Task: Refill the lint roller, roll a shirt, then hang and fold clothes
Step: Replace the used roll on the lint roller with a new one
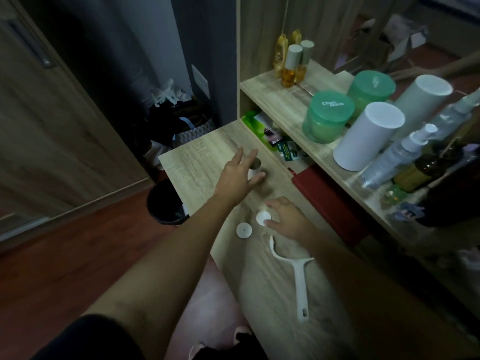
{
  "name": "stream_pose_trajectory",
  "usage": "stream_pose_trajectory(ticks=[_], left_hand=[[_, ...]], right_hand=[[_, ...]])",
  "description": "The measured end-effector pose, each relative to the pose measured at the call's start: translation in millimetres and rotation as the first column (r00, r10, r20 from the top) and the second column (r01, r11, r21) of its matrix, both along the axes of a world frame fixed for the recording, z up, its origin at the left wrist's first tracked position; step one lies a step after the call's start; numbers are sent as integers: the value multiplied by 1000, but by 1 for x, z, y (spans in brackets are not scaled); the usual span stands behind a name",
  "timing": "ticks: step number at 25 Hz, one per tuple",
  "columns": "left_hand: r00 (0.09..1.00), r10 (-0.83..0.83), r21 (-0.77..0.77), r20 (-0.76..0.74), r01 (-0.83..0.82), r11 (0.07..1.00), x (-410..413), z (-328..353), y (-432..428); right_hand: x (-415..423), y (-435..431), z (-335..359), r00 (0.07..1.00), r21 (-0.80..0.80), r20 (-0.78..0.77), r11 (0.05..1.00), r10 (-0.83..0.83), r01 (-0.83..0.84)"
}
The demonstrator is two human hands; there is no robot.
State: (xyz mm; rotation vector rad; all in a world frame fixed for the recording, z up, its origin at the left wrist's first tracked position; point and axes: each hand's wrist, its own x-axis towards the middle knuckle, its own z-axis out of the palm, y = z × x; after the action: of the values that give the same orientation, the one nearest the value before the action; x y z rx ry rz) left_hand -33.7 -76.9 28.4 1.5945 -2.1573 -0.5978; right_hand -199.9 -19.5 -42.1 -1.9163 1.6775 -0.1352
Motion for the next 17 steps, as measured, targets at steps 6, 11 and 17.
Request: stream_pose_trajectory(ticks=[6,11,17], left_hand=[[985,-30,76,170,17,997,-17,-13,-24],[986,37,35,163,-43,998,-10,-21,-21],[849,430,252,-308,-363,897,-4,-35,11]], right_hand=[[21,-9,-2,957,57,-150,969,247,-241],[7,3,-10,991,13,129,1000,-29,28],[-17,11,1,434,342,614,718,-659,607]])
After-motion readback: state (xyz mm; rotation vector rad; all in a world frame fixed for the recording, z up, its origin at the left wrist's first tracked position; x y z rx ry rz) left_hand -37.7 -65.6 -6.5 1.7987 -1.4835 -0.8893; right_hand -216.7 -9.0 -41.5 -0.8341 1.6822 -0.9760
